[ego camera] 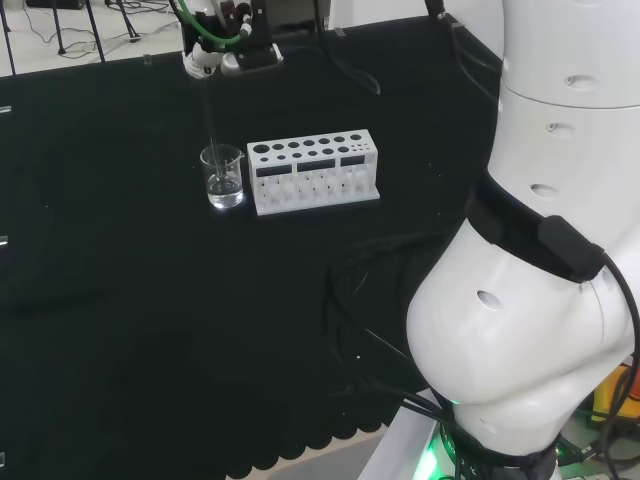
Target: Stir in the beaker to the left of the white test tube rack with the glass rod.
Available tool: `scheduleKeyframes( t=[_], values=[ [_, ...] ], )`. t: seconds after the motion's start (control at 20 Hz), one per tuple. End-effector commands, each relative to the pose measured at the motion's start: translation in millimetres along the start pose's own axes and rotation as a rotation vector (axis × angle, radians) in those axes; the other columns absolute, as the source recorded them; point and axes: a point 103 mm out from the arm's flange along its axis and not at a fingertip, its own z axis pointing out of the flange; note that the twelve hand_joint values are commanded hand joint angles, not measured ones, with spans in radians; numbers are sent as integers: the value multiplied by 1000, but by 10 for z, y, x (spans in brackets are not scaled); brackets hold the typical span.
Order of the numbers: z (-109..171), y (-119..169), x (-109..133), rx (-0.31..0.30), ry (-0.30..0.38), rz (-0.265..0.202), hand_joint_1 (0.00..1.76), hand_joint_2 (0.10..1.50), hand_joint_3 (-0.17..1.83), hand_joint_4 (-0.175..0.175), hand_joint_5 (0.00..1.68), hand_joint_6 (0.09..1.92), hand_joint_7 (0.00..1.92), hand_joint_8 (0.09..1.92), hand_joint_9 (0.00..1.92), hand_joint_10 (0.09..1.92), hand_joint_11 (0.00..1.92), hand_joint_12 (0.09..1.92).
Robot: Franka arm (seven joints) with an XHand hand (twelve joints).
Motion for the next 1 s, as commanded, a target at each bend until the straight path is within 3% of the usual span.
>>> scheduleKeyframes(
  t=[0.05, 0.3, 0.45, 0.5, 0.55, 0.8, 0.95, 1.0],
  values=[
    [194, 91, -142, 12, 17, -44, 1313, 1103, -175, -175, 1388, 87, 1159, 1055, 1588, 897, 1659, 630],
    [274, 150, 77, 27, 10, -82, 1313, 1103, -175, -175, 1388, 87, 1159, 1055, 1589, 896, 1659, 630],
    [326, 157, 145, 40, -4, -80, 1313, 1103, -175, -175, 1388, 87, 1159, 1055, 1589, 896, 1659, 630],
    [345, 208, 200, 63, -40, 1, 1313, 1103, -175, -175, 1388, 87, 1159, 1055, 1589, 895, 1659, 630],
    [348, 253, 221, 71, -40, 8, 1313, 1103, -175, -175, 1388, 87, 1159, 1054, 1589, 895, 1659, 630],
    [286, 441, 114, 40, -15, -7, 1313, 1103, -175, -175, 1389, 87, 1159, 1054, 1590, 895, 1659, 630],
    [246, 439, -146, 12, -1, -12, 1313, 1103, -175, -175, 1389, 87, 1160, 1054, 1591, 895, 1659, 630],
    [246, 449, -242, 30, -16, 37, 1313, 1103, -175, -175, 1389, 87, 1160, 1054, 1591, 895, 1659, 630]
  ],
)
